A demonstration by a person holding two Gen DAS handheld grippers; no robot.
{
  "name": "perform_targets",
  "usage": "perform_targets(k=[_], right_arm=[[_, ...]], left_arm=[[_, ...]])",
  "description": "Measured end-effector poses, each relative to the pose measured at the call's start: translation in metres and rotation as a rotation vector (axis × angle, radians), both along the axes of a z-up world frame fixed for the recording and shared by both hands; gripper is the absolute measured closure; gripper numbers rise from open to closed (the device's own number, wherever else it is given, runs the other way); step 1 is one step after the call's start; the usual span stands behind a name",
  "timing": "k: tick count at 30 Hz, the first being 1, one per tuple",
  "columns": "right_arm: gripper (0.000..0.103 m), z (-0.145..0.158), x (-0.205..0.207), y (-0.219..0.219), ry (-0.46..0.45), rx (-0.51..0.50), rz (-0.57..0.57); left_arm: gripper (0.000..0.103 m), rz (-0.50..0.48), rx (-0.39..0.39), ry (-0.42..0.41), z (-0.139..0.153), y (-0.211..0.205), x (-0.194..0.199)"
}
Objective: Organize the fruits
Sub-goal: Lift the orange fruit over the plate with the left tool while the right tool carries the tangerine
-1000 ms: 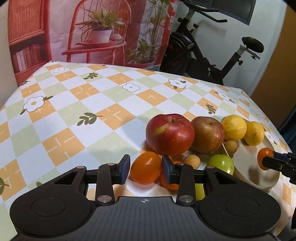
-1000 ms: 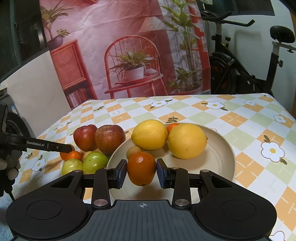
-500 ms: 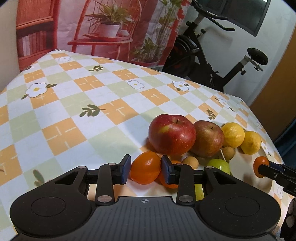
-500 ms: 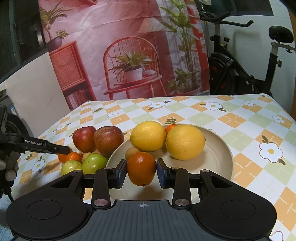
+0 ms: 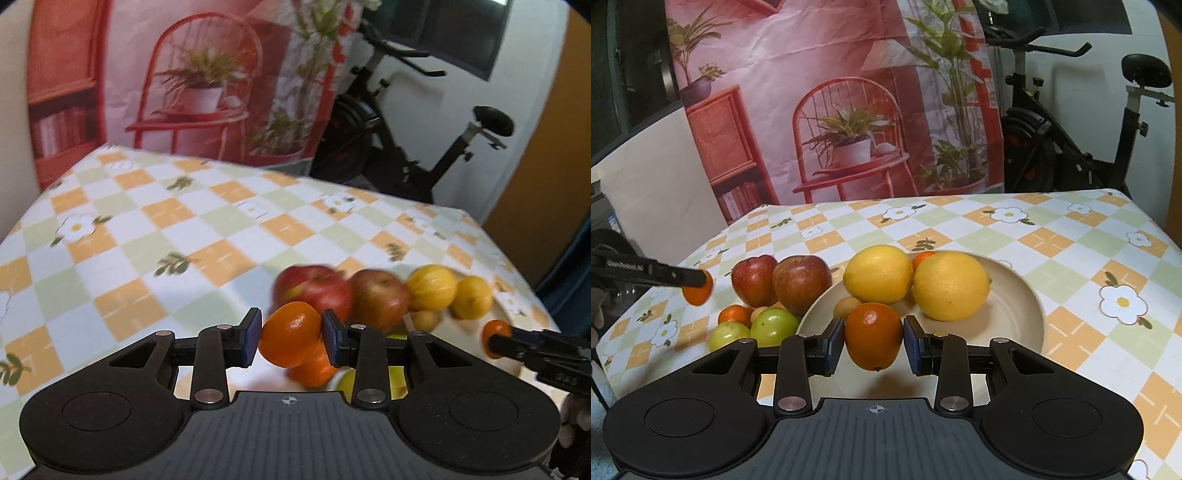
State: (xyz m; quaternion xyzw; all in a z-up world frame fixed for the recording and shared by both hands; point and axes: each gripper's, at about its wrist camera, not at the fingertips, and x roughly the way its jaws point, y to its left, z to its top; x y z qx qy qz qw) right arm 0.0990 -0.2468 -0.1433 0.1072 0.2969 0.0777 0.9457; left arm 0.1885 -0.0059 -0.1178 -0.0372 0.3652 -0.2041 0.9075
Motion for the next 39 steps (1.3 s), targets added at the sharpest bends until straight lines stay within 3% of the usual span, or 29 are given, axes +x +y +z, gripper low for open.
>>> perform_targets(k=[9,23,32,39], right_arm=[[0.071,0.000,-0.004,-0.022,-0.010,-0.010,-0.057],[0.071,-0.006,0.018,-0.073,0.008,-0.098,-0.029],[0.071,-0.020,0.032,-0.085,-0.010,-0.068,0.007],[0.071,-0.029,0.030,-0.087,-0.038,-0.053,0.020]], left_arm=[[0.065,-0.153,0.003,-0.058,0.019,-0.058,0.000],[0.065,-0.369,0.083,0.023,-0.029,-0.156,0.017],[0.065,-0.394,0.107,0.050,-0.041,-0.171,0.024],[0.065,-0.405,0.129,0.026,-0.039,-0.173,0.019]])
